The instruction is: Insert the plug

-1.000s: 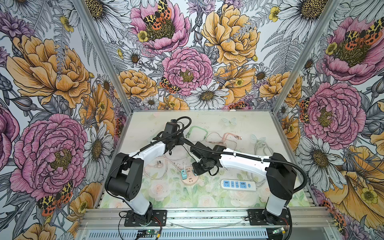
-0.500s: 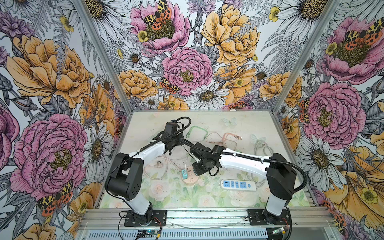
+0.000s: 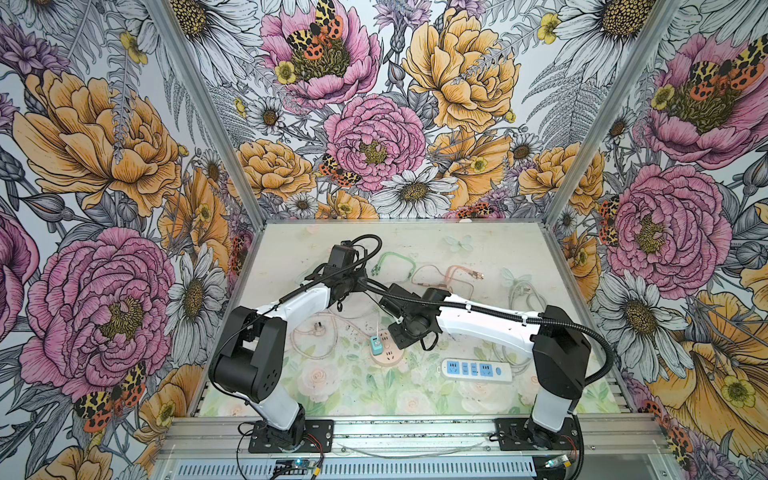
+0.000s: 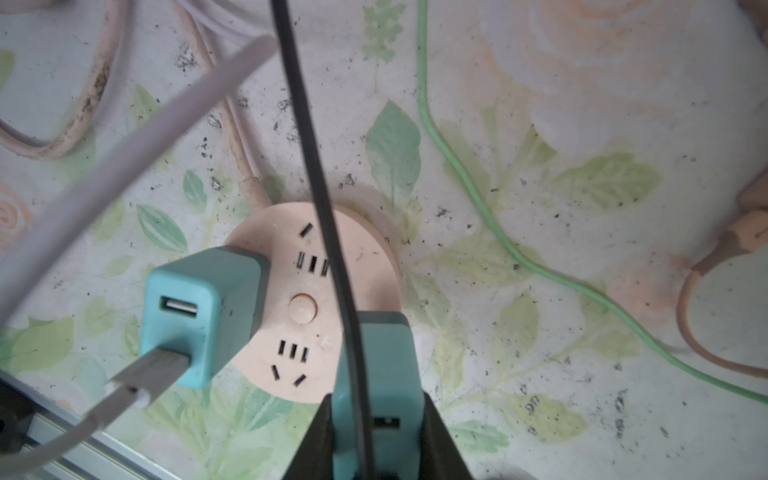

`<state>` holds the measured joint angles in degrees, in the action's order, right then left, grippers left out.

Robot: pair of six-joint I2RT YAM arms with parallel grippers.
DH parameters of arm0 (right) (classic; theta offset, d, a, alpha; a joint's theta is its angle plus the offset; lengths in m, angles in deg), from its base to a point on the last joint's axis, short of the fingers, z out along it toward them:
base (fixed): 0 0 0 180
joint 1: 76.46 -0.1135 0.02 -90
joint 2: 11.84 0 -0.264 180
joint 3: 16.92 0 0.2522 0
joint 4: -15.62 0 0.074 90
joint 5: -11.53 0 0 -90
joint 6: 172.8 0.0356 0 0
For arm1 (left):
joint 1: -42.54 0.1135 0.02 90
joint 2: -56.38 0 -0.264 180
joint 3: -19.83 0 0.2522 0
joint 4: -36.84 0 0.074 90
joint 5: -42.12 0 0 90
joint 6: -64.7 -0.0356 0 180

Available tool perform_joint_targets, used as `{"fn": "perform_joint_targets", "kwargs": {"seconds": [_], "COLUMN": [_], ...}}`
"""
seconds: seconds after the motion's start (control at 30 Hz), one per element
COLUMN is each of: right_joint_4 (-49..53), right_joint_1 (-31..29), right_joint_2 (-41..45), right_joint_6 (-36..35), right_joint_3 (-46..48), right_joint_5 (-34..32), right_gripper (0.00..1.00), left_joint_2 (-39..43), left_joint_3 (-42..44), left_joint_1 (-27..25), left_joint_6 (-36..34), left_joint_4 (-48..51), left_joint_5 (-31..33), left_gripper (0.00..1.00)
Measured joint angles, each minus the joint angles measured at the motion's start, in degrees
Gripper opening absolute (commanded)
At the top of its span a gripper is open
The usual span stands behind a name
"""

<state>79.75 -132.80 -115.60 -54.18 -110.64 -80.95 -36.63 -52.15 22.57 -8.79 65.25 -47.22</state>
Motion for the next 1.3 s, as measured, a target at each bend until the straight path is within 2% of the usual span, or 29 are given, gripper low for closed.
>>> {"fn": "perform_joint_targets", "kwargs": {"seconds": [0.43,0.77,1.3], "right_joint_4": [1.68,0.79,0.55], "right_joint_1": [0.00,-0.02,0.55], "right_joint_2": [-1.14,-1.16,-1.16], "right_joint_6": [-0.20,-0.17,-0.15], "right_joint_3": [-1.92,-1.88,-1.62], "right_joint_5": [-0.26,4.68,3.10], "right_gripper": [0.00,0.00,0.00], "left_joint_2": [0.55,0.68,1.81], "left_joint_3": [0.00,0.00,0.00], "left_joint_1": [0.02,0.02,0.33], "left_joint_6": [0.00,0.02,0.00], "left_joint_4": [0.57,0.63,1.05], "left_joint_5": [0.07,0.07,0.04], "left_gripper": [0.00,0.01,0.05]}}
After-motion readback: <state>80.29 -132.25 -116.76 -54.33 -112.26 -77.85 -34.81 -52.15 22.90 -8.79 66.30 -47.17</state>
